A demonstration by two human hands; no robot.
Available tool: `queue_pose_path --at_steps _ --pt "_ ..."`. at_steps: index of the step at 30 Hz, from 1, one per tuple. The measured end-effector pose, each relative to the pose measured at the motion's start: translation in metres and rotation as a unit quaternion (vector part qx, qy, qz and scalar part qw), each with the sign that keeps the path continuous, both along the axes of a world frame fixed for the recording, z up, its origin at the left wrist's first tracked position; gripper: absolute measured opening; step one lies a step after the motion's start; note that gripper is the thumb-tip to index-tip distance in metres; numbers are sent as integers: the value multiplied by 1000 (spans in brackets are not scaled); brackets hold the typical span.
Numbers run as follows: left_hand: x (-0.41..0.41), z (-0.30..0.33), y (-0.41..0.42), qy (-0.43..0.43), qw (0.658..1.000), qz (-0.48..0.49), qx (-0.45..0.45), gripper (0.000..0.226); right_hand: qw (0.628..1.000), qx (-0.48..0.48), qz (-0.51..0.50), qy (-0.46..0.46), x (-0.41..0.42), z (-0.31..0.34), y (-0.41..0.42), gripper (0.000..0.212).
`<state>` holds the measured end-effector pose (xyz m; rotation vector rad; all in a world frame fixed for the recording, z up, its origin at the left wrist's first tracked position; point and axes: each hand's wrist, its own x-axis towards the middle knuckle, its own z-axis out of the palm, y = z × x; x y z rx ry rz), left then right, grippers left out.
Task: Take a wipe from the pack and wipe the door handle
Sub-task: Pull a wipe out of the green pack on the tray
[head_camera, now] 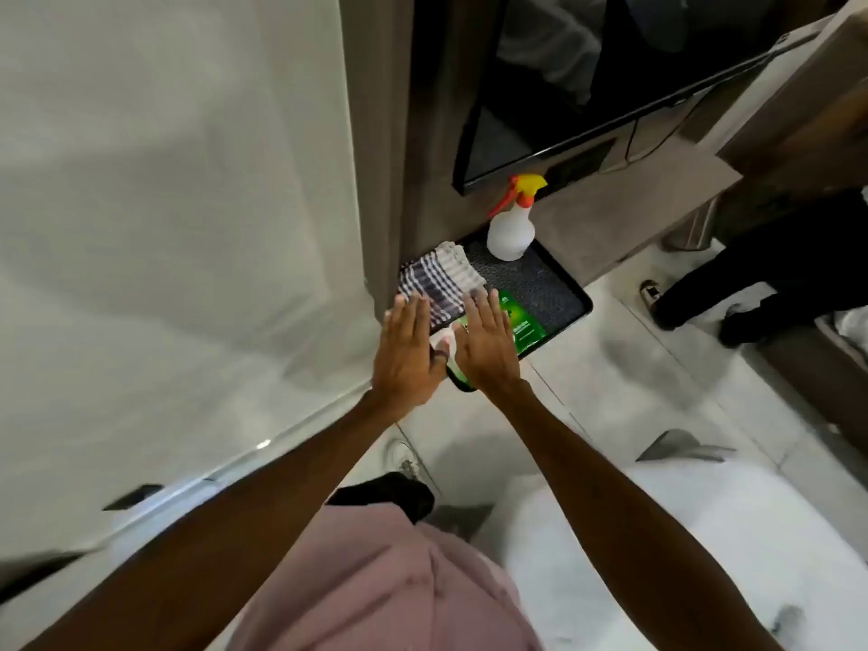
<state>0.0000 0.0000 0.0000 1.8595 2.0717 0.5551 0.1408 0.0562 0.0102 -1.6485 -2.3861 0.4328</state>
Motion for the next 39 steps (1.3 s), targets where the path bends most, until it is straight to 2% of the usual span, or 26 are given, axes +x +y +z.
queue_pose_path --at_steps 3,7,13,16,18,21,24,27,30,32,33,36,39 --pt "36 -33 28 -36 992 -83 -94 80 993 -99 2 -63 36 -19 35 59" --pt "73 -70 57 -42 980 -81 -178 81 968 -138 161 -134 83 -43 67 62" --pt "91 -98 56 60 978 -54 -194 76 918 -61 336 -200 107 -62 100 60" --pt "91 -100 56 66 977 -47 -195 80 906 -45 384 -173 106 -66 110 59" --pt "93 -99 56 78 974 -50 -206 81 904 8 404 -137 110 -70 114 53" --pt "92 -97 56 67 975 -50 -205 85 890 71 432 -128 110 -70 115 41" --pt "90 -91 60 -23 978 -22 -206 94 897 72 429 -76 101 -63 133 26" --pt "87 -84 62 -94 972 18 -215 103 906 72 416 -37 83 -55 160 32" --pt "87 -80 63 -133 965 40 -224 110 954 54 283 81 89 -57 171 28" --pt "86 -79 66 -147 960 39 -236 112 966 67 208 137 103 -65 163 25" --pt "86 -78 67 -154 958 41 -238 113 964 73 211 147 109 -71 157 20" --pt "86 -78 67 -158 958 47 -236 114 955 33 271 114 119 -83 141 16" --pt "87 -77 66 -156 958 42 -238 112 962 -35 265 60 120 -88 127 30"
